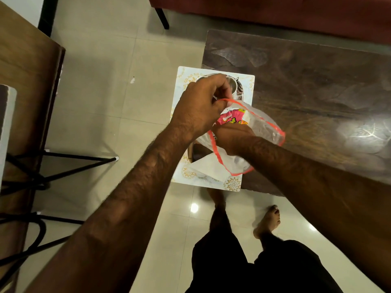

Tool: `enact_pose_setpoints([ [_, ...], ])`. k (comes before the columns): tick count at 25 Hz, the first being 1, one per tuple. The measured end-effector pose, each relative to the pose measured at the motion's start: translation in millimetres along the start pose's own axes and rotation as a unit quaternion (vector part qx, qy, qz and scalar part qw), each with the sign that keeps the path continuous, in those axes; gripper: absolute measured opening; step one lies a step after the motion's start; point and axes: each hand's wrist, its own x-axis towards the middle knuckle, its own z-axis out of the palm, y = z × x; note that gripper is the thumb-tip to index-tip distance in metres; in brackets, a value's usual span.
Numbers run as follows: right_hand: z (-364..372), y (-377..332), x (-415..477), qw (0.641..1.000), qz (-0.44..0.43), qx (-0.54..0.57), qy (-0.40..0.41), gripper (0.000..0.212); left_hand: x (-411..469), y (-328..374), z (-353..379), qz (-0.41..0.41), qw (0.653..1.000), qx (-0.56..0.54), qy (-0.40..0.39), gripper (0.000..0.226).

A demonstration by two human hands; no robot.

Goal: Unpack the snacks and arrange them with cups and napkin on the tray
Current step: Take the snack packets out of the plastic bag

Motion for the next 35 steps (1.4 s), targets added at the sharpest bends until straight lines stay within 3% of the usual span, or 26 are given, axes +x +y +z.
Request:
enact_pose_setpoints([
  [6,-14,-3,-19,0.978,0.018,0.188,0.088,0.043,-9,-3,-3,0.018,0.999,-0.014,0.033,0.023],
  [10,-43,-13,-60,0.946,0.042,0.283,0.152,0.035,-9,4,-11,0.047,0.999,0.001,0.022,0.019],
  [15,-69,4,-101,0.833,0.070,0.524,0.162,0.025,-6,-1,-19,0.043,0.998,-0.003,-0.042,0.032],
  [17,-70,14,-103,0.839,0.066,0.505,0.190,0.008,-4,-3,-18,0.022,0.997,0.028,-0.072,0.036],
  [18,-70,17,-103,0.849,0.056,0.487,0.196,0.010,-3,-3,-17,0.017,0.996,0.037,-0.081,0.037],
  [21,-70,32,-107,0.862,-0.012,0.477,0.171,0.038,-2,-5,-15,0.036,0.988,0.054,-0.142,0.046],
  [25,-72,48,-109,0.850,-0.083,0.507,0.119,0.057,2,-8,-9,0.058,0.962,0.094,-0.250,0.066],
  [29,-75,62,-111,0.832,-0.096,0.533,0.124,0.065,5,-8,-3,0.055,0.955,0.105,-0.273,0.058],
  [33,-72,68,-117,0.783,-0.040,0.584,0.209,0.056,4,-8,-2,0.010,0.962,-0.059,-0.268,0.033],
  [35,-69,69,-119,0.787,-0.009,0.573,0.227,0.052,3,-6,0,0.023,0.969,-0.064,-0.237,0.022],
])
